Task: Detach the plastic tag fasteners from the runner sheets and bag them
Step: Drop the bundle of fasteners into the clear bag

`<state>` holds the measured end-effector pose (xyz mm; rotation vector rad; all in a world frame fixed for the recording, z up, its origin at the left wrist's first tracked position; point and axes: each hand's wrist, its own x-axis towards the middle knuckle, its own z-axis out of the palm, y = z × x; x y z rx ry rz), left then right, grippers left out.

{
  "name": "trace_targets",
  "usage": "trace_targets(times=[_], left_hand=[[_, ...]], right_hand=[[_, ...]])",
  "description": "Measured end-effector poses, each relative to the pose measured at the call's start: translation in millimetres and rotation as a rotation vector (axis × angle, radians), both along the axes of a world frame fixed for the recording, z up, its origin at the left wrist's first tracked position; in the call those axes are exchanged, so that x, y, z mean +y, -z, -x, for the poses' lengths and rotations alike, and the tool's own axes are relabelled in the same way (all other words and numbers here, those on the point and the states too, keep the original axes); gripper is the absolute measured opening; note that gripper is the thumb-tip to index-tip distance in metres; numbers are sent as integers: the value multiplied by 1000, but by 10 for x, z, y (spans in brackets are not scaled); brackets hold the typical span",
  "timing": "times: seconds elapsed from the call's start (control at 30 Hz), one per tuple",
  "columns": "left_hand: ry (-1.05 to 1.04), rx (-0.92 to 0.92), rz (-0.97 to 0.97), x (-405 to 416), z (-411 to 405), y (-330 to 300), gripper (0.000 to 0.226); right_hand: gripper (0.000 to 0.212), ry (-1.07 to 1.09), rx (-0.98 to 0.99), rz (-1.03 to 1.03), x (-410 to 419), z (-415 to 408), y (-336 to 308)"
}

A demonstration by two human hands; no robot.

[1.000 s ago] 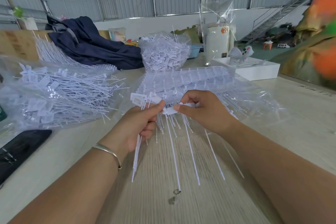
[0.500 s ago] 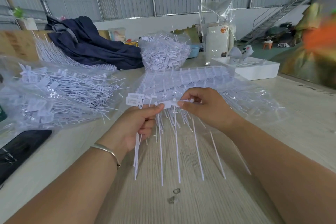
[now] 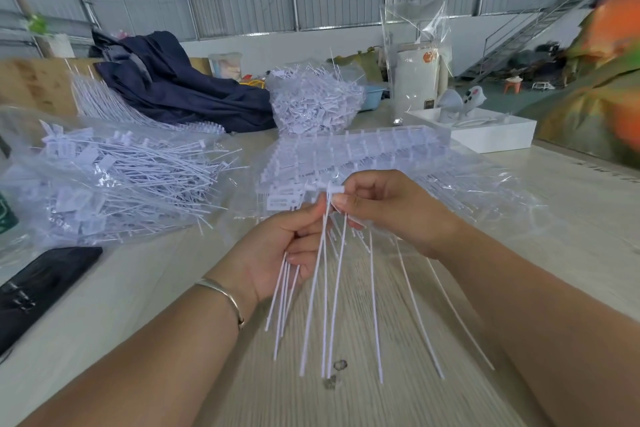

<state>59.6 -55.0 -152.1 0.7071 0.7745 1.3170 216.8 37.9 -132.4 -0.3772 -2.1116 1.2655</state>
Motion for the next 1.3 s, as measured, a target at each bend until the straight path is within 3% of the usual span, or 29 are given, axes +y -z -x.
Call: trace_targets(times=[0.27, 0.53, 0.8, 1.17, 1.3], left_hand=[[-215, 143, -1, -11, 72, -109, 20], [-436, 158, 53, 45, 229, -43, 32], [-347, 282, 196, 36, 183, -41, 49], [-341, 391, 108, 31, 130, -53, 40], [-295, 446, 101, 19, 138, -45, 17]], right_hand=[[42, 225, -94, -140, 19, 34, 53], [27, 266, -85, -69, 70, 28, 57], [17, 280, -117, -65, 56, 15, 37], [14, 303, -194, -254, 77, 32, 74], [14, 373, -282, -359, 81, 36, 83]])
